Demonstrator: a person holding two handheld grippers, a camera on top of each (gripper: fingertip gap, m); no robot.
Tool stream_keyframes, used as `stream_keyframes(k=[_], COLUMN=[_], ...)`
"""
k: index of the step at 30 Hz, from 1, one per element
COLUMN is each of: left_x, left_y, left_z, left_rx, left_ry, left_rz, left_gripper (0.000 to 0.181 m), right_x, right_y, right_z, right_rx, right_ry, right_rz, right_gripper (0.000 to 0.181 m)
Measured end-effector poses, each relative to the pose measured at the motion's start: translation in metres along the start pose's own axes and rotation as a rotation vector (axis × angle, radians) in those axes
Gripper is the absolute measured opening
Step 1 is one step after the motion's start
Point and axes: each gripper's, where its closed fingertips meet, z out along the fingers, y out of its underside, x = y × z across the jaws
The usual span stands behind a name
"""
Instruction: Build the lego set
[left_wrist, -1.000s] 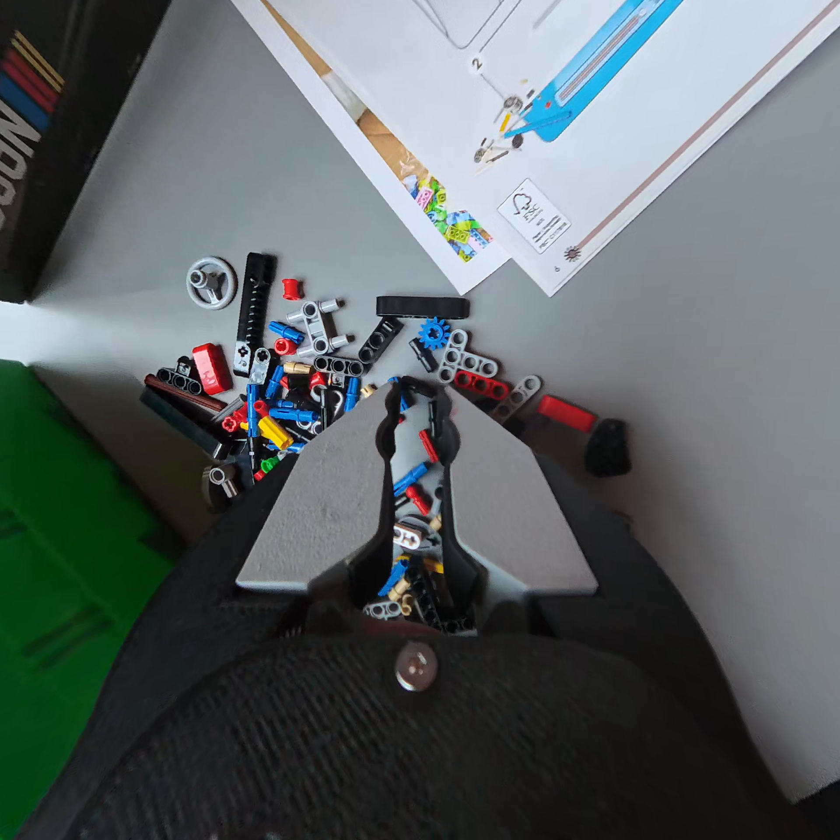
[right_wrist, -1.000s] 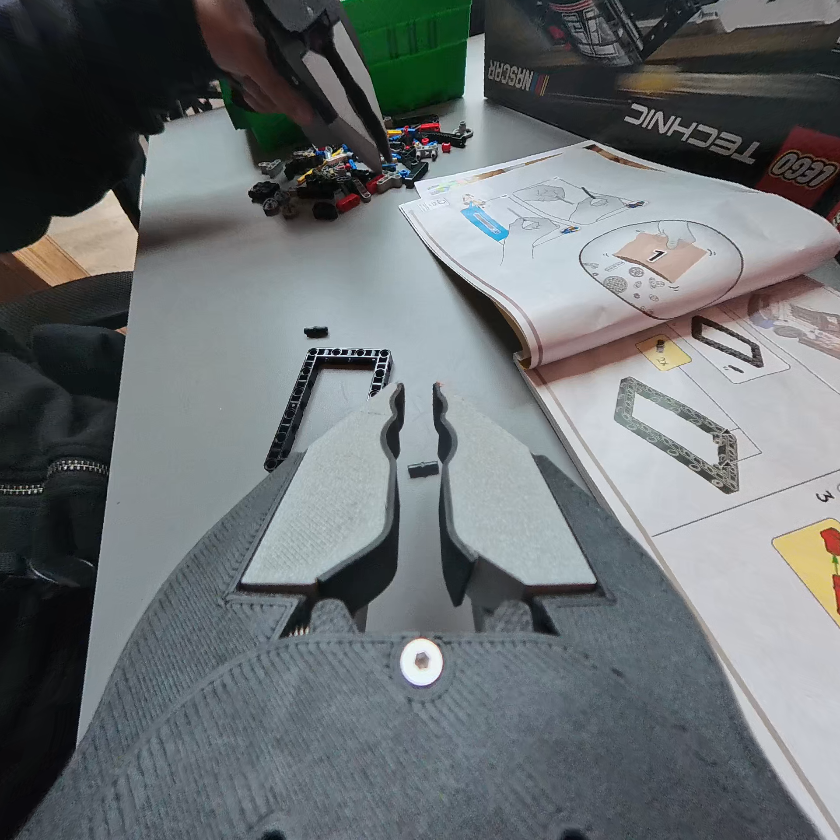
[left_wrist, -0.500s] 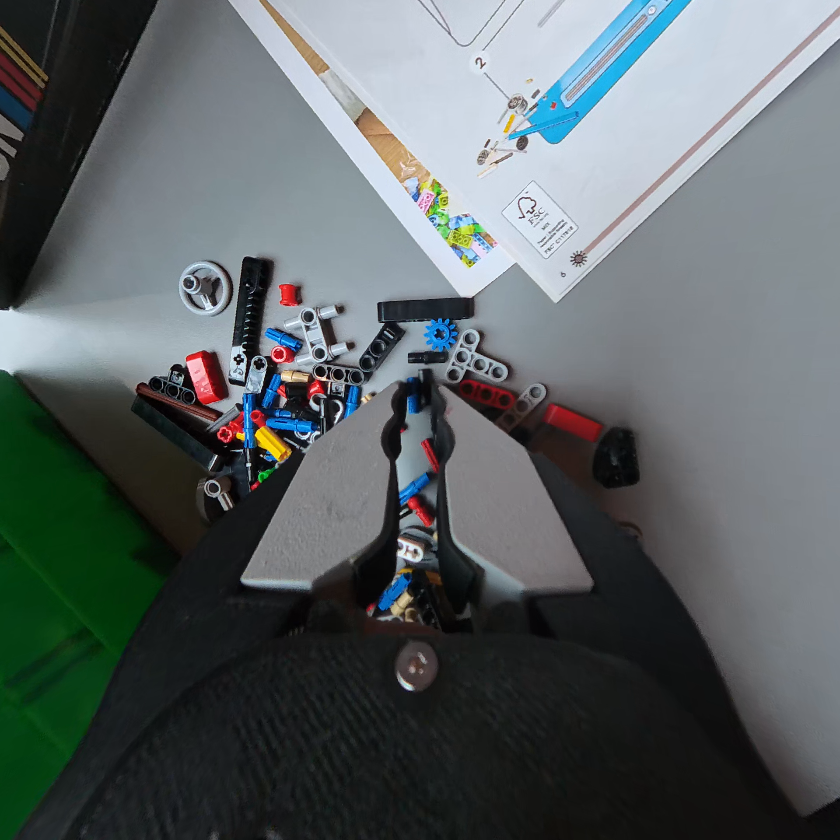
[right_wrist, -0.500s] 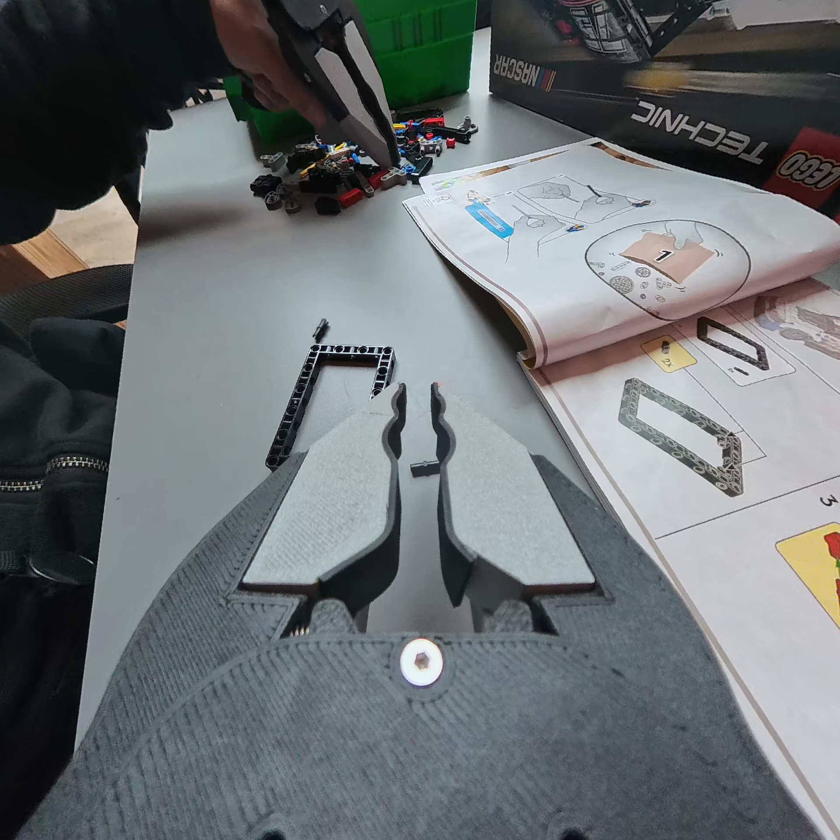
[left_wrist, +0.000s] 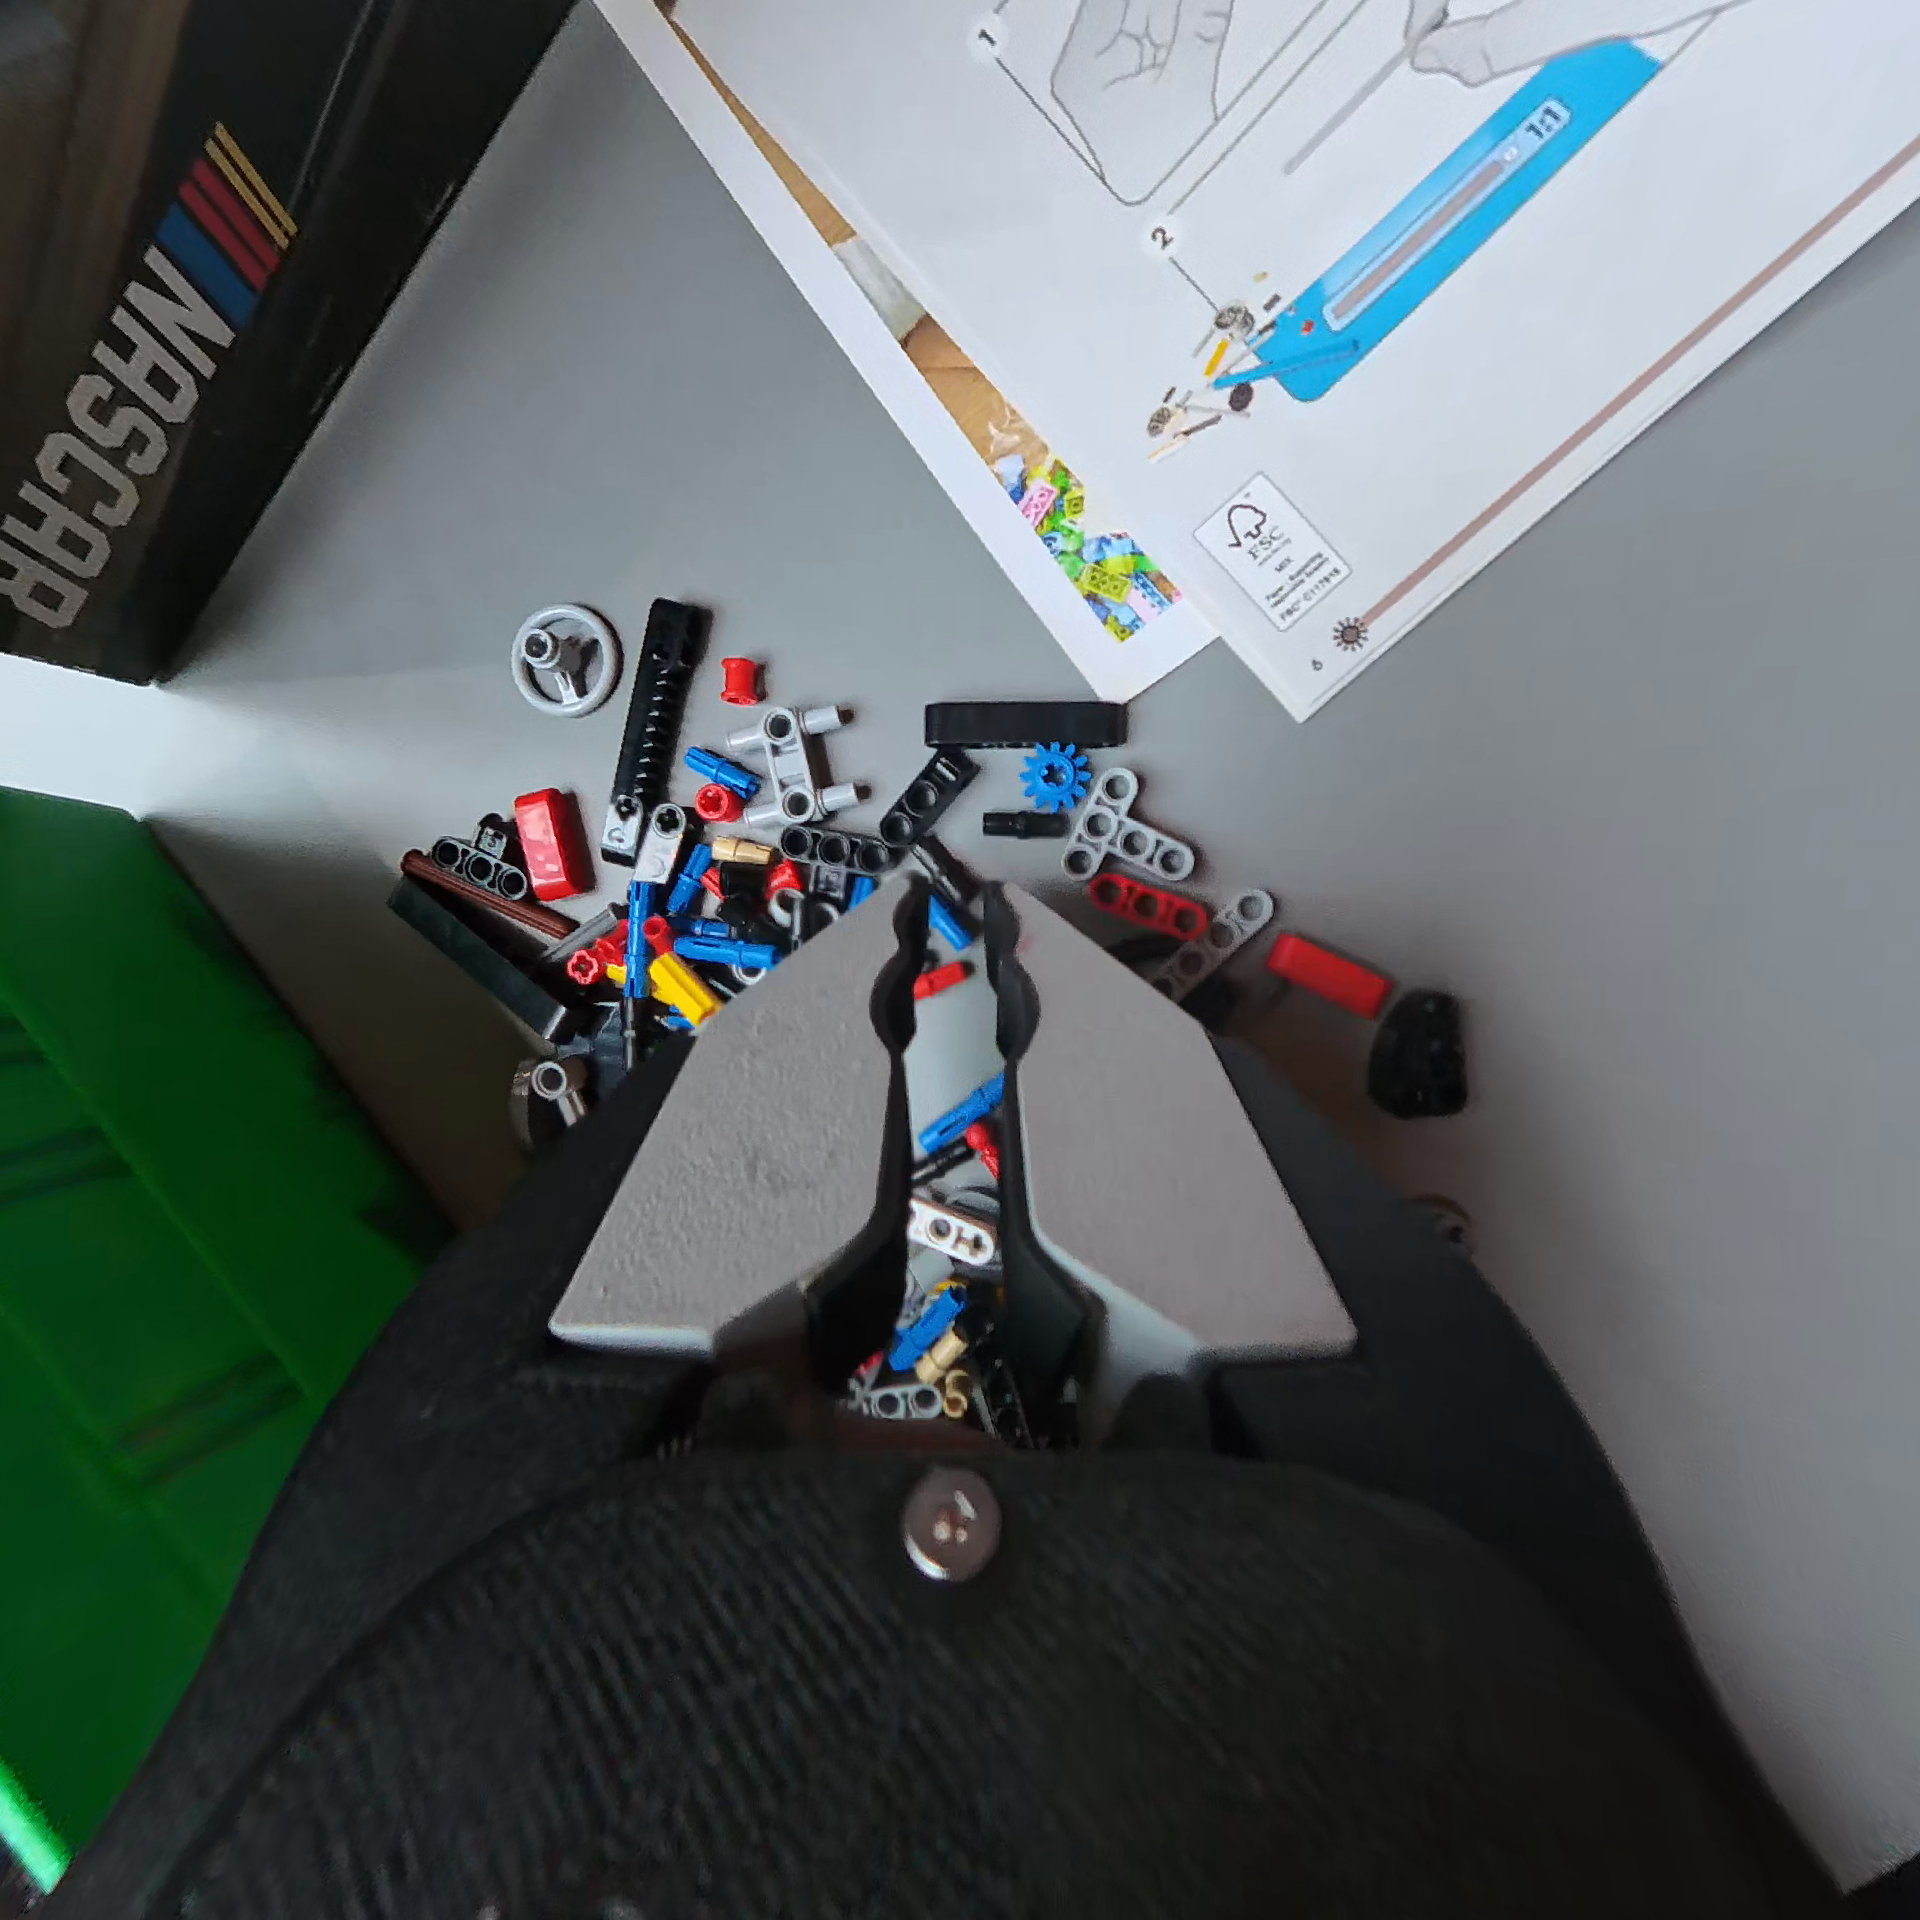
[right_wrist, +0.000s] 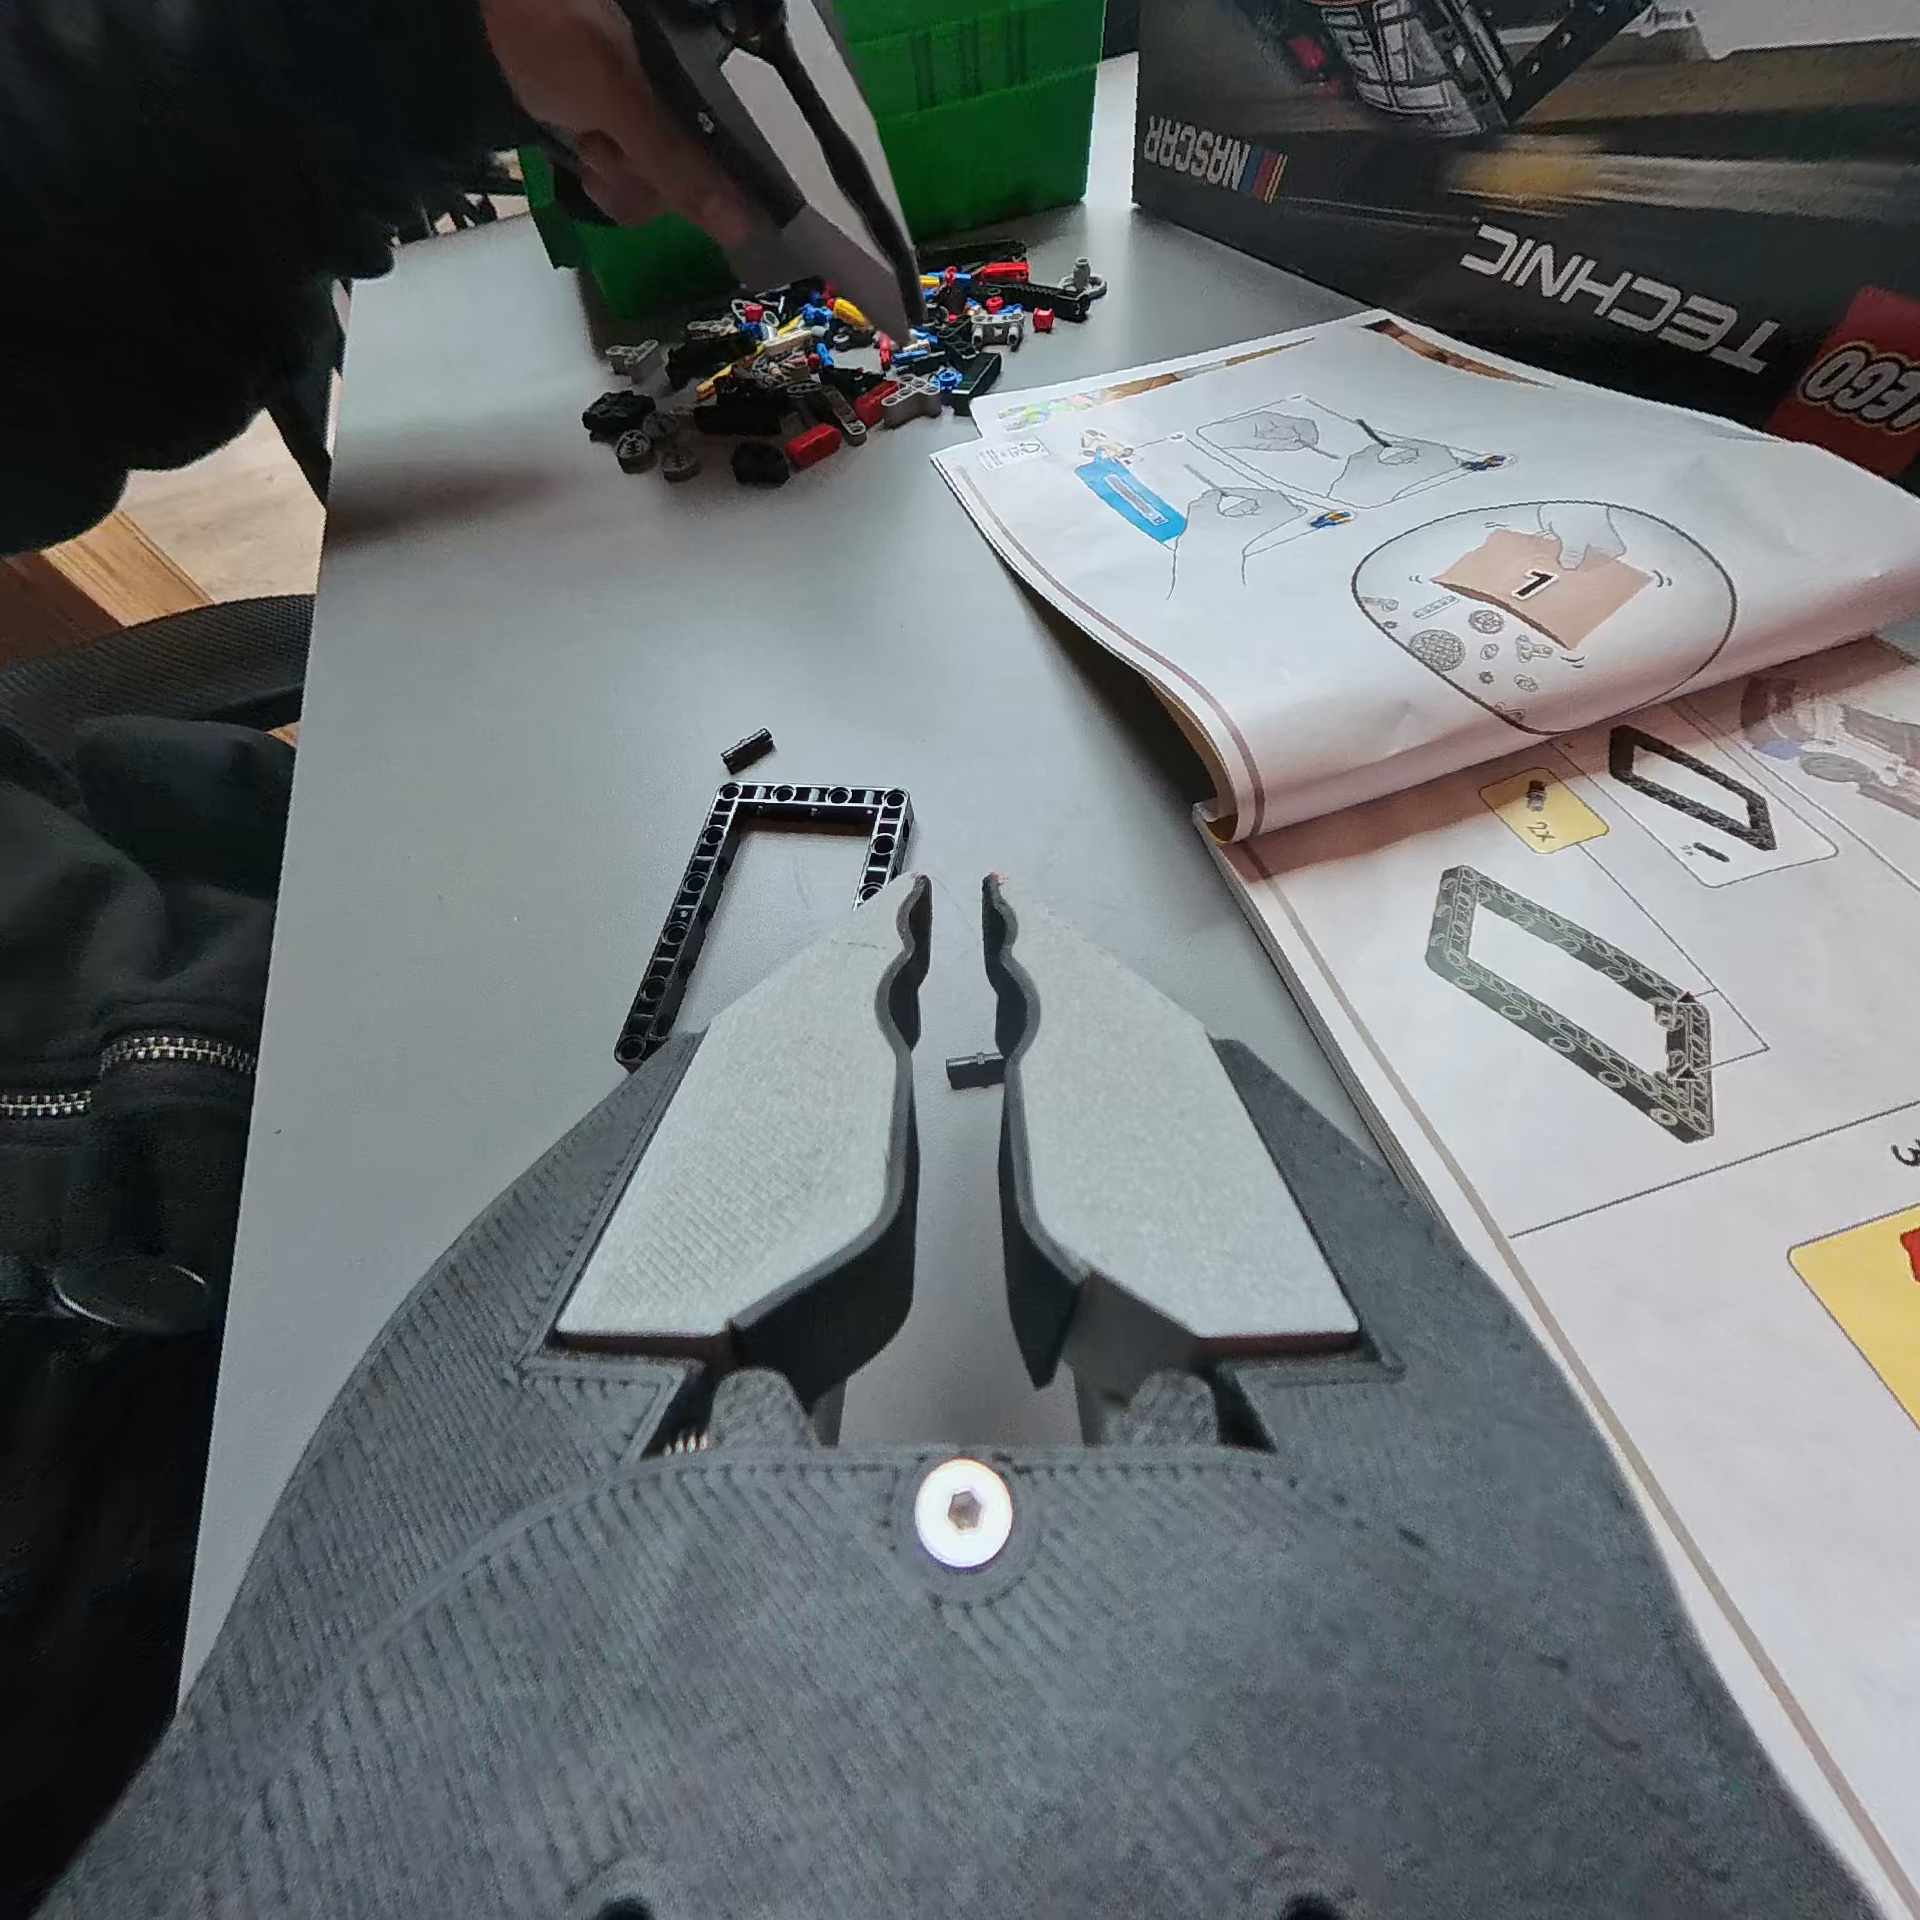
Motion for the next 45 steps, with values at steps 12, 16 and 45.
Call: stream_keyframes(k=[12, 16, 45], left_x=[-0.001, -0.001, 0.204], left_y=[0.007, 0.002, -0.049], left_z=[0.010, 0.010, -0.006], left_rx=[-0.056, -0.037, 0.163], left_ry=[0.009, 0.020, 0.411], left_rz=[-0.001, -0.004, 0.438], left_gripper=[0.017, 0.017, 0.013], right_x=[-0.001, -0.002, -0.003], right_y=[0.001, 0.001, 0.002], right_z=[0.001, 0.001, 0.001], right_rx=[-0.005, -0.009, -0.014], right_ry=[-0.005, -0.008, -0.013], right_rz=[-0.005, -0.006, -0.010], right_gripper=[0.005, 0.005, 0.003])
